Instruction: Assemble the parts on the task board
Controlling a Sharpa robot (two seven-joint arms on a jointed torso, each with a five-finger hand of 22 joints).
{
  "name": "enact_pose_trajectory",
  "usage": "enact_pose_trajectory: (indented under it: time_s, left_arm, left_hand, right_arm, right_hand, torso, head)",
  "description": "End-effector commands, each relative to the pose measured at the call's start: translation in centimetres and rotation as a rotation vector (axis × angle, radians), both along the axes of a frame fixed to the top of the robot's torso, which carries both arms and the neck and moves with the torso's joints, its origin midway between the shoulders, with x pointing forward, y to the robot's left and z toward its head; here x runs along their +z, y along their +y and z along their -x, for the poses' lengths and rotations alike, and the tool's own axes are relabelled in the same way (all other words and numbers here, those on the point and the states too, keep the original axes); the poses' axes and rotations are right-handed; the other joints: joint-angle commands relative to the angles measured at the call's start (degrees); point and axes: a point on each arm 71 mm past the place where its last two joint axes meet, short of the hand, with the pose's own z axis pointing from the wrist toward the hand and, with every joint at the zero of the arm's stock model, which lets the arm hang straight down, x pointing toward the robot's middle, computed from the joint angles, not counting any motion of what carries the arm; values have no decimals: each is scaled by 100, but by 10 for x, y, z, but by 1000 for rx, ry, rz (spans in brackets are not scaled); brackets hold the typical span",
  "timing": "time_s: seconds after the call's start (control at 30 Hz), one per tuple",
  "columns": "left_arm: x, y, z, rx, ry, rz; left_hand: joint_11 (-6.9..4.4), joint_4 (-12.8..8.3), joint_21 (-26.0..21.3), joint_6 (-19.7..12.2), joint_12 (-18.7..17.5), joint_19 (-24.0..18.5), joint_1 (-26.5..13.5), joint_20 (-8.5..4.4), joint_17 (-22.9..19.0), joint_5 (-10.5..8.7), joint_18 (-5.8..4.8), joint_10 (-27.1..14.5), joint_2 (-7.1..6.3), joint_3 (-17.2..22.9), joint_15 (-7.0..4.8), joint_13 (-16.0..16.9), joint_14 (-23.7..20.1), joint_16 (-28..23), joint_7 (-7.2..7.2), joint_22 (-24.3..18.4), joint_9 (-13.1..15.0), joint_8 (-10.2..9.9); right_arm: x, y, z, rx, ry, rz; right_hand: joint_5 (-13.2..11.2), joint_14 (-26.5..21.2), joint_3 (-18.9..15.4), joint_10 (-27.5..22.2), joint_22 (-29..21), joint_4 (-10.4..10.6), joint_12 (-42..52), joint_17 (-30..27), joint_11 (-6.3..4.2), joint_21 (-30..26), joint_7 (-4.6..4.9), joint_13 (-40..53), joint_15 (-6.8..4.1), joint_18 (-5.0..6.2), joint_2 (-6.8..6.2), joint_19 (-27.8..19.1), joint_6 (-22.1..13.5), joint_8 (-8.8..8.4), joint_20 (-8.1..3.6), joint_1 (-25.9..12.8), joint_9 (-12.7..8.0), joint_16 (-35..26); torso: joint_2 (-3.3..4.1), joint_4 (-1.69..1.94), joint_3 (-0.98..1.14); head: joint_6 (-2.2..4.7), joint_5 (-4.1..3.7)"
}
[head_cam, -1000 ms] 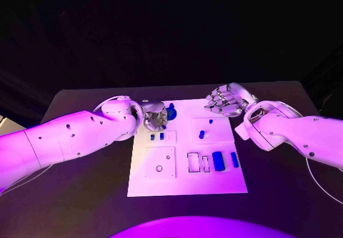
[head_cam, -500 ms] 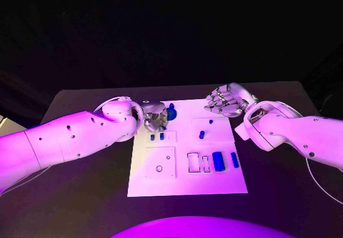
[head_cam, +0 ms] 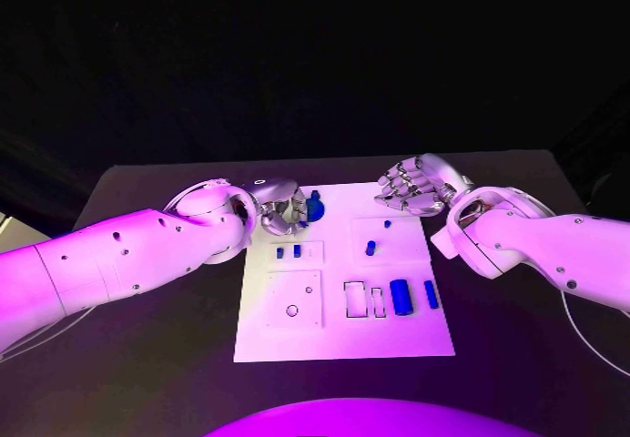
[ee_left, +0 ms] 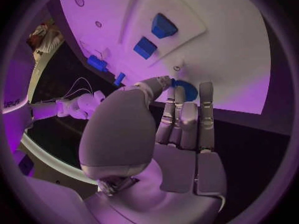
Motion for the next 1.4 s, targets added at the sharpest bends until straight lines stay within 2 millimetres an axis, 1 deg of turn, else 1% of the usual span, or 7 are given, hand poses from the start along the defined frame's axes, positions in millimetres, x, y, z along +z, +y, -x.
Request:
enact_pose_trajectory:
  time_s: [0.03,0.23,0.57,0.67,0.77,1.1,1.4]
  left_arm:
    - [6,0,1,0,-28,97]
    - [7,8,1,7,-10,128]
    - [1,25,2,35,56,172]
    - [-1,29,3,40,69,198]
    - [-3,31,4,42,78,224]
    - [-8,34,7,46,89,260]
    - [-13,39,8,58,106,249]
  left_hand:
    - [1,1,33,-15,42,28,-83,-28,23,32,84,42,-9,35,-2,7,39,36,10,10,8,-2]
    - [2,55,29,-12,94,25,-220,-21,-37,23,80,16,-91,27,5,17,10,44,-8,13,16,-8]
    - [8,79,5,-20,122,0,-292,-13,-121,14,77,-41,-137,19,12,25,-56,37,-18,6,18,-19]
    - [49,100,-90,-36,185,-113,-364,22,-651,10,69,-236,-167,6,55,53,-483,-56,-15,-23,21,-41]
    - [82,103,-139,-59,241,-164,-389,51,-812,11,68,-376,-170,-10,88,78,-659,-71,-4,-37,18,-65]
    - [84,87,-153,-46,293,-178,-369,64,-773,15,70,-413,-146,-4,97,98,-672,-51,0,-40,24,-63]
    - [82,47,-153,-48,329,-179,-326,68,-740,17,74,-431,-141,8,95,110,-669,-30,8,-36,25,-68]
  right_arm:
    - [0,1,1,16,-7,0]
    - [0,1,1,14,-6,0]
    - [-1,0,1,11,-4,-1]
    - [-1,0,1,11,-4,-1]
    - [-1,0,1,11,-3,-2]
    - [-2,0,2,9,-2,-3]
    - [-2,-1,2,7,-2,-3]
  right_hand:
    - [27,37,26,49,-8,9,-33,-5,3,26,54,-5,14,82,20,50,56,-29,6,-39,-9,15]
    - [30,36,28,50,-10,8,-35,-6,4,24,55,-5,14,81,20,49,59,-31,7,-45,-10,14]
    - [40,31,30,48,-16,8,-42,-9,6,19,56,-6,17,80,18,46,63,-39,8,-62,-16,10]
    - [43,28,30,46,-19,7,-45,-10,7,17,57,-7,18,80,16,45,63,-42,9,-68,-18,8]
    - [44,27,30,45,-20,7,-46,-11,8,16,58,-7,18,80,15,44,63,-44,9,-70,-19,7]
    - [49,20,31,40,-26,4,-55,-14,11,10,62,-8,22,79,9,40,63,-54,11,-82,-25,2]
    - [50,17,32,38,-28,3,-58,-15,12,8,63,-8,23,79,8,39,63,-57,12,-85,-27,1]
  torso:
    - [0,-3,2]
    - [-5,-3,3]
    - [-14,7,5]
    - [-16,8,4]
    - [-12,-3,5]
    - [-1,-5,15]
    - [3,-2,11]
  head:
    - [3,7]
    - [2,9]
    - [-10,30]
    - [-7,40]
    - [6,52]
    - [28,52]
    - [15,51]
